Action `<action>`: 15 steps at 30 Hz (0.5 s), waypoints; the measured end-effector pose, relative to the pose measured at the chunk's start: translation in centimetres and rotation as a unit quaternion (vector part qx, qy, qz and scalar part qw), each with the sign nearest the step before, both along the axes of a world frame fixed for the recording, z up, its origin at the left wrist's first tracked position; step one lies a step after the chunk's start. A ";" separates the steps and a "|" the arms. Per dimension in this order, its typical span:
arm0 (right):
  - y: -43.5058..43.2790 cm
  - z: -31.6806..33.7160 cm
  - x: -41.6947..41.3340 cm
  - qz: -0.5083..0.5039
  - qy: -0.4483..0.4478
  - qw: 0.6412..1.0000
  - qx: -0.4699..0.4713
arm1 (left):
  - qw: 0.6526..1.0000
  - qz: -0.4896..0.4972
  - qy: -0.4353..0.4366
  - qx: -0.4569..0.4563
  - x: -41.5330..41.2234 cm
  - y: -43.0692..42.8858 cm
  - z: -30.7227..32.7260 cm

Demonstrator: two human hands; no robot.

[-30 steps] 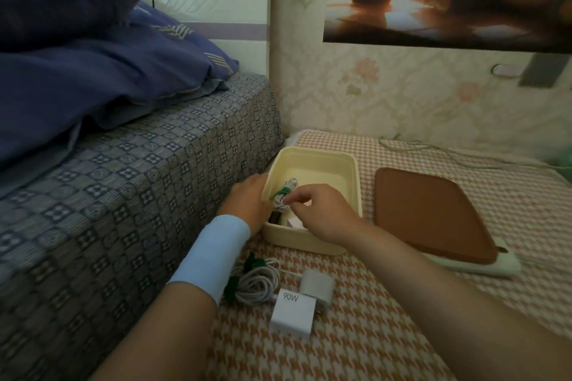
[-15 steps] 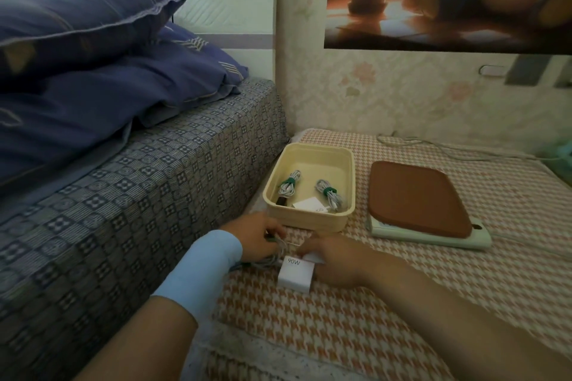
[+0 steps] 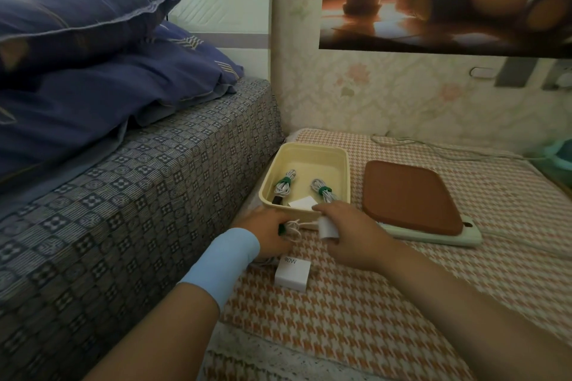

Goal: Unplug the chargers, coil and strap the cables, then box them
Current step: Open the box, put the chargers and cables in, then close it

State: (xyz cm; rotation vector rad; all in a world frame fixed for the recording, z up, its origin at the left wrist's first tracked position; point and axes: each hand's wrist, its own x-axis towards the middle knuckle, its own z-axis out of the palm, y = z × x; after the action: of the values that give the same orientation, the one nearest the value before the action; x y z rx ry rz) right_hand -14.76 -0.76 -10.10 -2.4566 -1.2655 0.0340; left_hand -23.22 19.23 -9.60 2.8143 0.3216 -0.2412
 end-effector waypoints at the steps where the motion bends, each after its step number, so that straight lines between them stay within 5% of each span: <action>1: -0.1 0.3 0.2 0.004 -0.012 1.000 0.016 | 1.000 0.010 -0.016 -0.025 0.1 -0.1 -0.2; 8: 0.0 2.6 3.9 -0.045 -0.079 0.987 0.134 | 0.972 0.044 -0.196 -0.121 1.6 0.9 3.3; 11: 1.3 3.8 6.4 -0.101 -0.172 0.978 0.066 | 0.955 0.066 -0.208 -0.203 3.8 1.0 5.2; 15: 3.8 4.1 10.4 -0.116 -0.122 0.985 0.033 | 0.933 0.100 -0.234 -0.255 7.8 1.6 4.9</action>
State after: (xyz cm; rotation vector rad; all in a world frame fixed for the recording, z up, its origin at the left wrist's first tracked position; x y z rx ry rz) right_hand -4.38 3.06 -5.98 -2.5917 -1.0433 -0.3750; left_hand -15.43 20.84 -4.65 2.2120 0.3655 0.3427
